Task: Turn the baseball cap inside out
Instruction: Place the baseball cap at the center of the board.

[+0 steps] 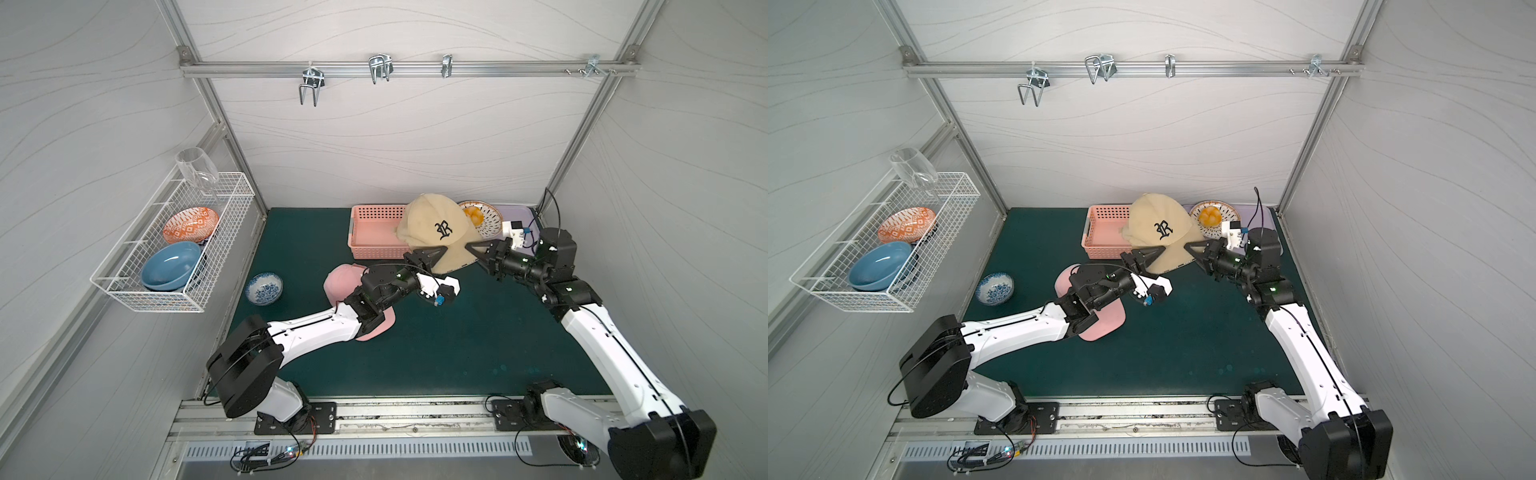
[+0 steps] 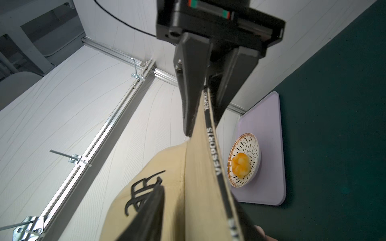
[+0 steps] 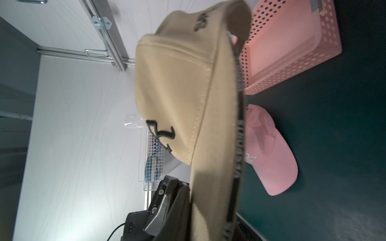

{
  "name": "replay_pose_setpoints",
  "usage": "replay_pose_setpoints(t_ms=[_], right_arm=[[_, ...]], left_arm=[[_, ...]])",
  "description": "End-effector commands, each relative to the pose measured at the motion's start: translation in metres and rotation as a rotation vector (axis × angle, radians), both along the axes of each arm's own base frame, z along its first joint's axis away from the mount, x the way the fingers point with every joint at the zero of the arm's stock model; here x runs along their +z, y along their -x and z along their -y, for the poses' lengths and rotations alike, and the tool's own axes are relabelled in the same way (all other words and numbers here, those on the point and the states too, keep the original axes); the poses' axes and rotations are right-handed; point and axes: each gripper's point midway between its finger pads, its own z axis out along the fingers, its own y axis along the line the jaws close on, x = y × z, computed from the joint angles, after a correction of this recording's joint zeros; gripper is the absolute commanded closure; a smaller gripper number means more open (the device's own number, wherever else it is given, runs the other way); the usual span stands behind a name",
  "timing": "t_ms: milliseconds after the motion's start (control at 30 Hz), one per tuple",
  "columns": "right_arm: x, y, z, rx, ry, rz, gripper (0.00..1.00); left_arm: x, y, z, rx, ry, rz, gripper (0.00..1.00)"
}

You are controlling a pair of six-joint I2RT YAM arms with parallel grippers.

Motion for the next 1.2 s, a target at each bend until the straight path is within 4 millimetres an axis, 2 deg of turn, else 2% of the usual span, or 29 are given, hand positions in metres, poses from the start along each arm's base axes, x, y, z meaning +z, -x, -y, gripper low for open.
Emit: replay_pose_setpoints(t_ms=[0, 167, 300, 433, 500, 667, 800, 1167], right_arm=[[-0.004, 0.005, 0.009, -0.008, 0.028, 0.03, 0.88], [-0.019, 0.016, 0.014, 0.04, 0.06, 0.04, 0.99], [-0.034, 0.026, 0.009, 0.122, 0.066, 0.062, 1.0], [-0.048, 0.034, 0.005, 0.172, 0.055, 0.13, 1.0], [-0.057, 0.037, 0.005, 0.176, 0.062, 0.163, 1.0], [-0.064, 0.04, 0.005, 0.183, 0.069, 0.266, 1.0], [-0.068, 0.039, 0.002, 0.194, 0.024, 0.294, 1.0], [-0.11, 0.031, -0.012, 0.179, 0.005, 0.335, 1.0]], left_arm=[[0.04, 0.023, -0.01, -0.031, 0.088, 0.081, 0.15], [0.052, 0.048, -0.043, -0.061, 0.198, -0.174, 0.1], [0.068, 0.062, -0.067, -0.061, 0.294, -0.294, 0.07], [0.091, 0.052, -0.097, -0.002, 0.46, -0.423, 0.05], [0.095, 0.05, -0.104, 0.013, 0.498, -0.476, 0.05], [0.1, 0.047, -0.116, 0.031, 0.558, -0.512, 0.05], [0.099, 0.045, -0.117, 0.037, 0.57, -0.52, 0.05], [0.087, 0.037, -0.113, 0.064, 0.548, -0.531, 0.05]])
